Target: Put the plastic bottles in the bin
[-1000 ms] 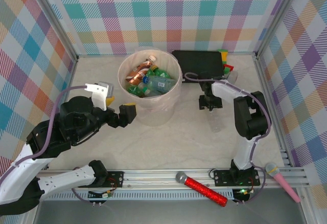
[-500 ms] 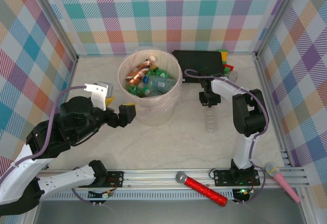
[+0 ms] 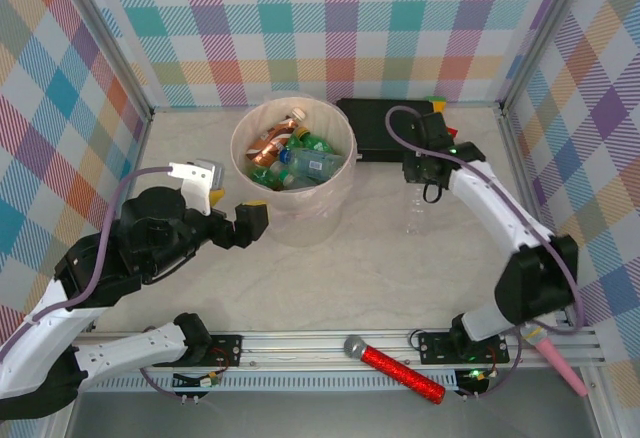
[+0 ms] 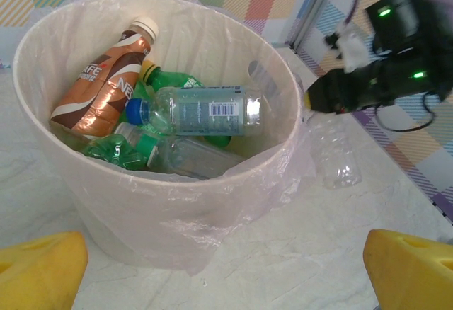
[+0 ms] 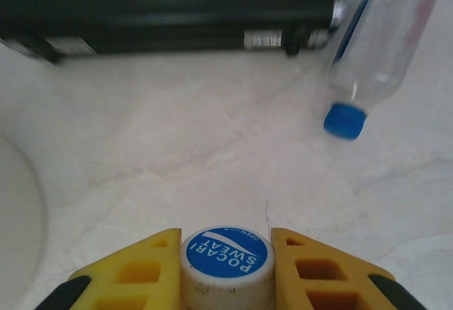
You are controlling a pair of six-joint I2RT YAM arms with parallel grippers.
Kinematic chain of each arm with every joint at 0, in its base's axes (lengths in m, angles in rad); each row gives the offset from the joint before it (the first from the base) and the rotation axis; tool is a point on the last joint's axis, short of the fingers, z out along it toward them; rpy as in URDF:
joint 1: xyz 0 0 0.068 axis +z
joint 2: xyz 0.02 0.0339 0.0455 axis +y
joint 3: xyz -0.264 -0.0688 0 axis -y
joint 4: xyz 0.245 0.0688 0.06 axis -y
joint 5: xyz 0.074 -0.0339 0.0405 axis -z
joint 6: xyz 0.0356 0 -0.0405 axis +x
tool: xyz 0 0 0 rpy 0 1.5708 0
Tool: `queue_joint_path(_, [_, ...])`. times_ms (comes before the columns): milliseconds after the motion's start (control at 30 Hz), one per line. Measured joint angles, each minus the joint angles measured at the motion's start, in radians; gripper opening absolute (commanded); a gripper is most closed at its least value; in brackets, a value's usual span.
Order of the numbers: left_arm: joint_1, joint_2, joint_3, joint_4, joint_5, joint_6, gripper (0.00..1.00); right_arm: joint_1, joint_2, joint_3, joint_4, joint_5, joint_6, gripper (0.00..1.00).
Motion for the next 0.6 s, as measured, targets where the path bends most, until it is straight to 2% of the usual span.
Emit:
queue_joint_path(200, [0.000,0.009,0.000,0.005,-0.003,0.000,1.00,0.002,-0.157,0.037,0.039,-0.014,0.003,0.22])
queue_joint_path(333, [0.000,0.013,0.000,0.011,-0.016,0.000,1.00,0.023,-0.191,0.130,0.053,-0.030,0.007,0.23])
queue_joint_path(600, [0.000,0.014,0.002,0.027,-0.028,-0.001,1.00,0.134,-0.211,0.291,0.138,-0.042,-0.013,0.23])
